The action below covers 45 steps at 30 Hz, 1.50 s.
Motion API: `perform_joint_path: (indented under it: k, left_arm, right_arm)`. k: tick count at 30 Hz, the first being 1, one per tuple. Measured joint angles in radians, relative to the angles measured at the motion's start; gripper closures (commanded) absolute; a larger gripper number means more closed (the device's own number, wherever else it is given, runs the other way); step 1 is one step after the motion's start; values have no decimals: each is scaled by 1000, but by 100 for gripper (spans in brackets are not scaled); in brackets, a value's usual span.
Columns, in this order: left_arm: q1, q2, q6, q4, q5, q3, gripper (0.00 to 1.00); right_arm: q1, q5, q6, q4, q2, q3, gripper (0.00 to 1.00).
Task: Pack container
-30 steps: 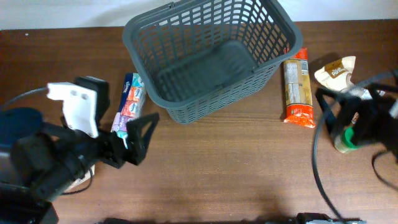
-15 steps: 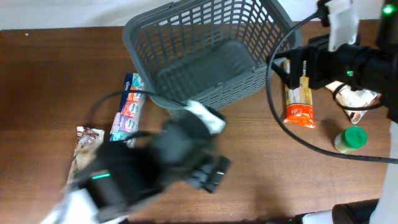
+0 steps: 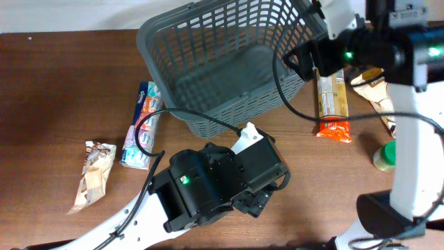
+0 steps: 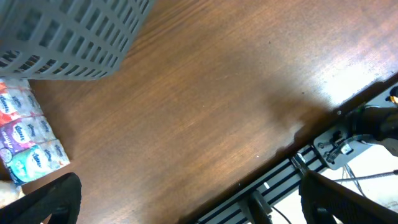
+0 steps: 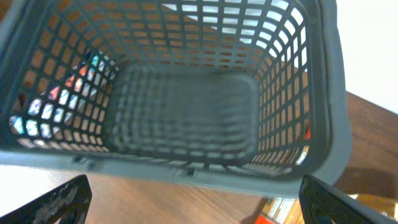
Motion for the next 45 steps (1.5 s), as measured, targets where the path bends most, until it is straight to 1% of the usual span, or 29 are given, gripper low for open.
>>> perform_joint_path:
  k: [6, 14, 15, 16, 17, 18, 19, 20, 21, 22, 30, 33, 37, 40, 45]
  left_arm:
    - [0, 0, -3, 8, 26, 0, 0]
    - [0, 0, -4, 12, 98, 0, 0]
    - [0, 0, -4, 12, 104, 0, 18]
    - [0, 0, -5, 12, 108, 0, 46]
    - [0, 0, -6, 12, 111, 0, 79]
    - [0, 0, -10, 12, 114, 0, 98]
    - [0, 0, -10, 12, 114, 0, 98]
    - [0, 0, -11, 12, 114, 0, 99]
    - [0, 0, -14, 12, 110, 0, 98]
    - [0, 0, -21, 12, 104, 0, 98]
    - [0, 0, -198, -25, 4, 0, 98]
    - [0, 2, -317, -64, -38, 0, 98]
    - [0, 11, -444, -104, -98, 0, 98]
    - [0, 27, -491, -104, -135, 0, 98]
    - [0, 77, -523, -100, -162, 0, 98]
  right_arm:
    - [0, 3, 32, 84, 50, 0, 1]
    - [0, -2, 61, 180, 60, 0, 1]
    - [0, -2, 62, 186, 61, 0, 1]
    - [0, -2, 63, 191, 61, 0, 4]
    - [0, -2, 64, 194, 63, 0, 19]
    - [0, -2, 65, 195, 65, 0, 40]
    - [0, -3, 66, 195, 68, 0, 61]
    - [0, -4, 64, 195, 74, 0, 76]
    - [0, -5, 69, 195, 80, 0, 88]
    - [0, -5, 81, 195, 89, 0, 96]
    - [0, -4, 241, 200, 195, 0, 96]
    - [0, 18, 310, 194, 227, 0, 96]
    - [0, 66, 373, 156, 248, 0, 96]
    - [0, 96, 393, 132, 262, 0, 96]
    - [0, 150, 410, 110, 288, 0, 96]
